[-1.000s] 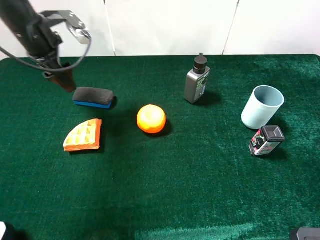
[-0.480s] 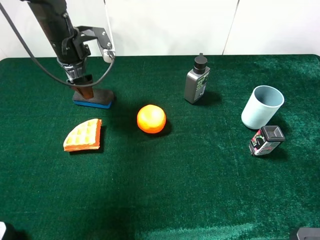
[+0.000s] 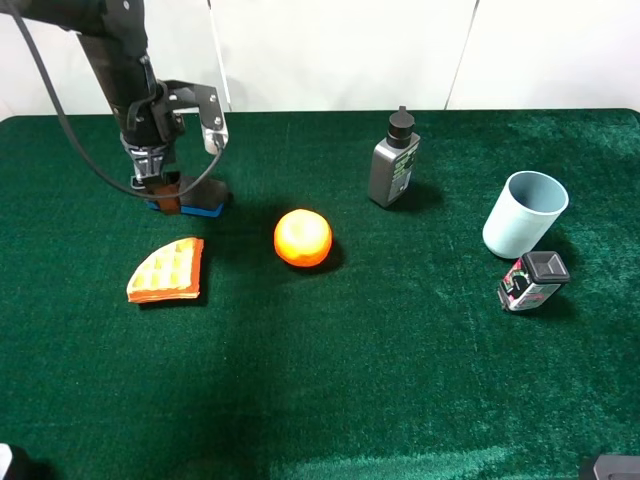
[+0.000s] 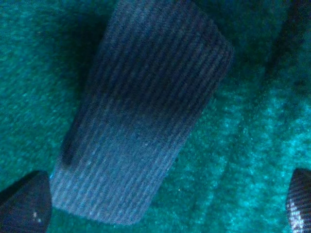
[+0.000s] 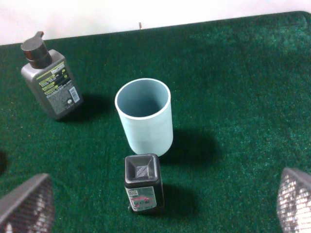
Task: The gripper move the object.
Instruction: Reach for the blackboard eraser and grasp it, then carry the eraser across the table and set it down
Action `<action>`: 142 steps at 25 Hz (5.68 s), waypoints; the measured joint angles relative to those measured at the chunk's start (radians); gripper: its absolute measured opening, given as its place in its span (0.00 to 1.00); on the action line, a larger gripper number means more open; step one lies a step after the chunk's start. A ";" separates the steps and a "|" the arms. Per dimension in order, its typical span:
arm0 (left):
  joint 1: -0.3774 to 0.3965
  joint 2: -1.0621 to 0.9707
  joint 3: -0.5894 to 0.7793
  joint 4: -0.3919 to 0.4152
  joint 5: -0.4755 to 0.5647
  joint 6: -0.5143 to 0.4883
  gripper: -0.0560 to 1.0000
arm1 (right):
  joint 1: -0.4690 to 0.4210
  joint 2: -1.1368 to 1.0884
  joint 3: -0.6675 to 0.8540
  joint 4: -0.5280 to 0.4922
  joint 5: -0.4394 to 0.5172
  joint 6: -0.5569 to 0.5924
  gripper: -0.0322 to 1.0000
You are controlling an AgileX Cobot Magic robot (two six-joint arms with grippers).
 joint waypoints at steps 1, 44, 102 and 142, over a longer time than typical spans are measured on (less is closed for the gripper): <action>0.000 0.005 0.000 0.000 -0.006 0.004 0.98 | 0.000 0.000 0.000 0.000 0.000 0.000 0.70; 0.000 0.128 -0.018 -0.009 -0.163 0.076 0.72 | 0.000 0.000 0.000 0.000 0.000 0.000 0.70; -0.038 -0.037 -0.198 -0.043 0.134 0.016 0.61 | 0.000 0.000 0.000 0.000 -0.001 0.000 0.70; -0.512 -0.076 -0.198 0.024 0.283 -0.715 0.61 | 0.000 0.000 0.000 0.000 -0.002 0.000 0.70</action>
